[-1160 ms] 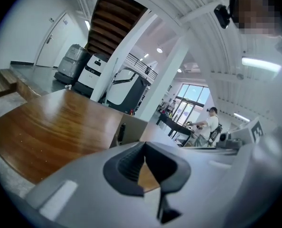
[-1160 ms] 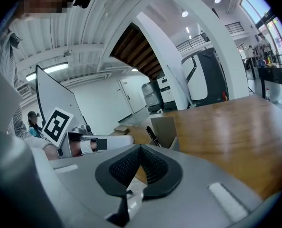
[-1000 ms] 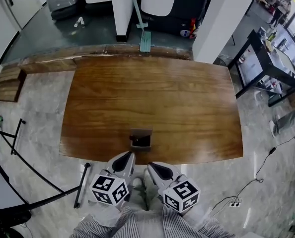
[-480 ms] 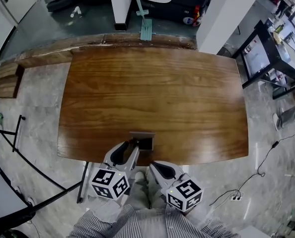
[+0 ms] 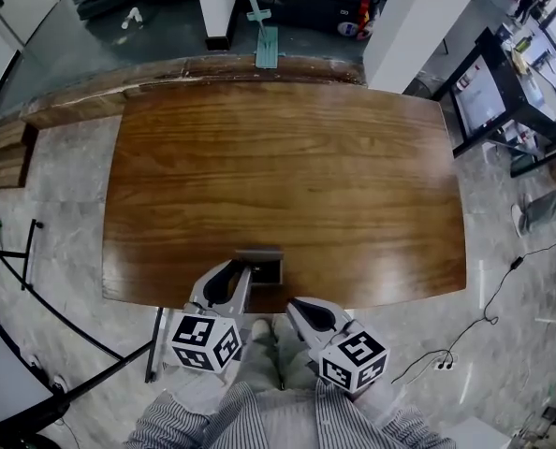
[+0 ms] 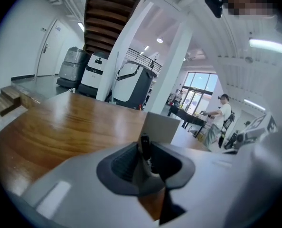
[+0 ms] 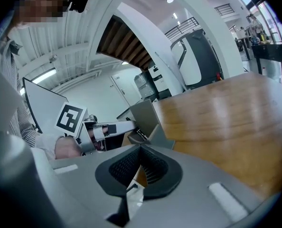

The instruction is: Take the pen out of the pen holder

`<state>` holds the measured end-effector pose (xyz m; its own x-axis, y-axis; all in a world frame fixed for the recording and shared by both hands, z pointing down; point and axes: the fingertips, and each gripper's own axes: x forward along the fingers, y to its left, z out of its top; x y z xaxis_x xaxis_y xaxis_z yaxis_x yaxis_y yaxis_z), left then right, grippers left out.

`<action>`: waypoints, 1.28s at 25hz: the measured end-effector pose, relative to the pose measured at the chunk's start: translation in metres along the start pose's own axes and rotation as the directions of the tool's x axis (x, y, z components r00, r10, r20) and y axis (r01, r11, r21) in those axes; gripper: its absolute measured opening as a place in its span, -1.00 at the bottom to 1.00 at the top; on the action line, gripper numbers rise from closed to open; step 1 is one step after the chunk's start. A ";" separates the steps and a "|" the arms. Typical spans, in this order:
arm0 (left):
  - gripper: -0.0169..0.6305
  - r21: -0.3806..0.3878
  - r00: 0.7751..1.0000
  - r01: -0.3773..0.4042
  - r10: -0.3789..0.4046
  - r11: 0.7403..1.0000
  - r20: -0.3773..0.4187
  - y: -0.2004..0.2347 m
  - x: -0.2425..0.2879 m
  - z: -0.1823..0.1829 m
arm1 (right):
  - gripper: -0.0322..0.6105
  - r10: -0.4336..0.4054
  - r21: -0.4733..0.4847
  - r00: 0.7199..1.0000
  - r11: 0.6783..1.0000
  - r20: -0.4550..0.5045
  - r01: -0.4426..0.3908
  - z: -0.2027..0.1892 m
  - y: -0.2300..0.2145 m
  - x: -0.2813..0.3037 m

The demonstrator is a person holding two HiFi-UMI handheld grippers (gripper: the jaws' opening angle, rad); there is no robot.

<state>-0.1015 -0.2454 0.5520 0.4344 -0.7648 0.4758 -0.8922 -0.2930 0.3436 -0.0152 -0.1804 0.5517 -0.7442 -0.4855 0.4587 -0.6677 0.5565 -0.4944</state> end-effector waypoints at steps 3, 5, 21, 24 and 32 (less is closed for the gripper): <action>-0.69 -0.002 1.000 0.003 -0.003 1.000 0.002 0.000 0.001 0.001 | -0.90 -0.009 0.001 1.000 1.000 0.002 0.009 0.004 -0.005 -0.003; -0.70 -0.004 1.000 0.007 -0.007 1.000 0.008 -0.001 0.001 0.002 | -0.90 -0.015 -0.004 1.000 1.000 0.007 0.015 0.005 -0.006 -0.005; -0.80 0.031 0.978 0.067 -0.072 0.997 0.196 -0.036 -0.042 0.047 | -0.90 -0.017 -0.094 0.992 0.995 0.125 0.029 0.036 0.017 -0.026; -0.80 0.063 0.969 0.080 -0.092 0.995 0.230 -0.047 -0.060 0.057 | -0.90 -0.019 -0.125 0.987 0.991 0.158 0.039 0.045 0.027 -0.034; -0.80 0.086 0.959 0.091 -0.111 0.992 0.260 -0.069 -0.103 0.053 | -0.90 -0.028 -0.177 0.977 0.982 0.211 0.066 0.050 0.049 -0.058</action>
<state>-0.0907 -0.1770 0.4366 0.4834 -0.8504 0.2075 -0.8562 -0.4100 0.3143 -0.0057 -0.1592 0.4638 -0.7119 -0.6319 0.3064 -0.7022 0.6338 -0.3243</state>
